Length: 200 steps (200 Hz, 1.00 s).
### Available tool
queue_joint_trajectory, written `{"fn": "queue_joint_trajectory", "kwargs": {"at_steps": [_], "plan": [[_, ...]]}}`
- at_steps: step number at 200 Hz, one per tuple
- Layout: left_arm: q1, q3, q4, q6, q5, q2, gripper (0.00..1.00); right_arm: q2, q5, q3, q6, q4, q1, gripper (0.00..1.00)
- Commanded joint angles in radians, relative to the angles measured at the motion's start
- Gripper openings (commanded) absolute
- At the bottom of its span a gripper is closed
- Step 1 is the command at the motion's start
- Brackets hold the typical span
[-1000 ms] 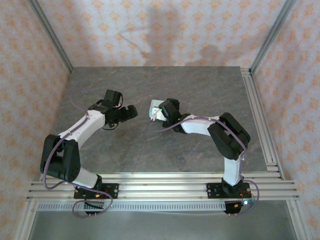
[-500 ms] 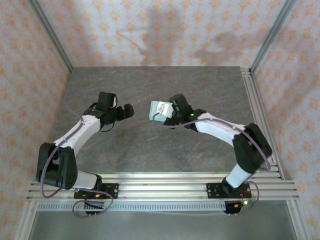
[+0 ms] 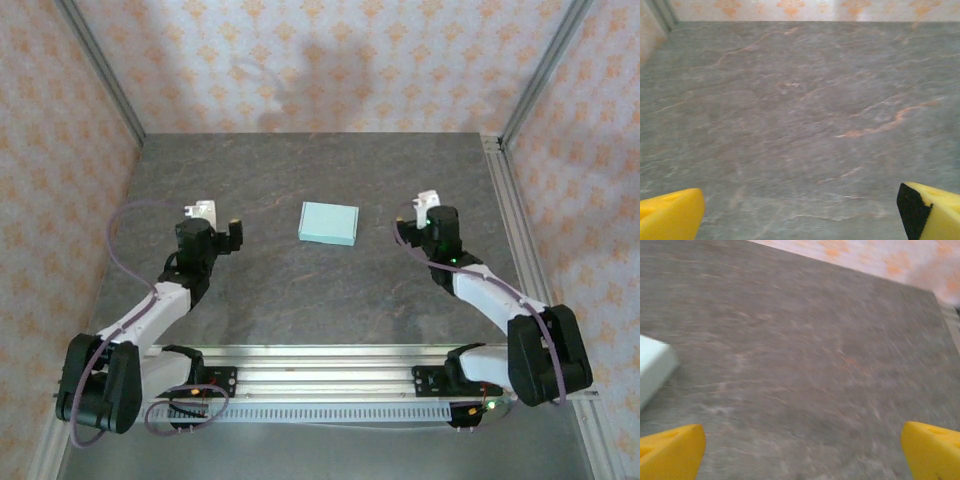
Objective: Fold the paper box
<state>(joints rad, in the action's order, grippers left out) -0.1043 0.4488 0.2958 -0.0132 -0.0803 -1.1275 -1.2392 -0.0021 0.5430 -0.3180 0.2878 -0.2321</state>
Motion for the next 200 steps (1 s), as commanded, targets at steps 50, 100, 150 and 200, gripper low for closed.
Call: {"fn": "queue_joint_trajectory", "kwargs": {"at_steps": [50,100,150,200], "plan": [[0.157,-0.074,0.42,-0.056,0.086,-0.235,1.0,-0.234,-0.105,-0.202,0.241,0.627,0.219,1.0],[0.079,0.023,0.353,0.014,0.02,-0.35,1.0,-0.315,-0.135,-0.157,0.275,0.618,0.255,0.99],[0.078,0.021,0.355,0.015,0.018,-0.348,1.0,-0.312,-0.135,-0.154,0.274,0.603,0.254,0.99],[0.078,0.021,0.354,0.016,0.019,-0.349,1.0,-0.312,-0.134,-0.155,0.273,0.606,0.254,0.99]]}}
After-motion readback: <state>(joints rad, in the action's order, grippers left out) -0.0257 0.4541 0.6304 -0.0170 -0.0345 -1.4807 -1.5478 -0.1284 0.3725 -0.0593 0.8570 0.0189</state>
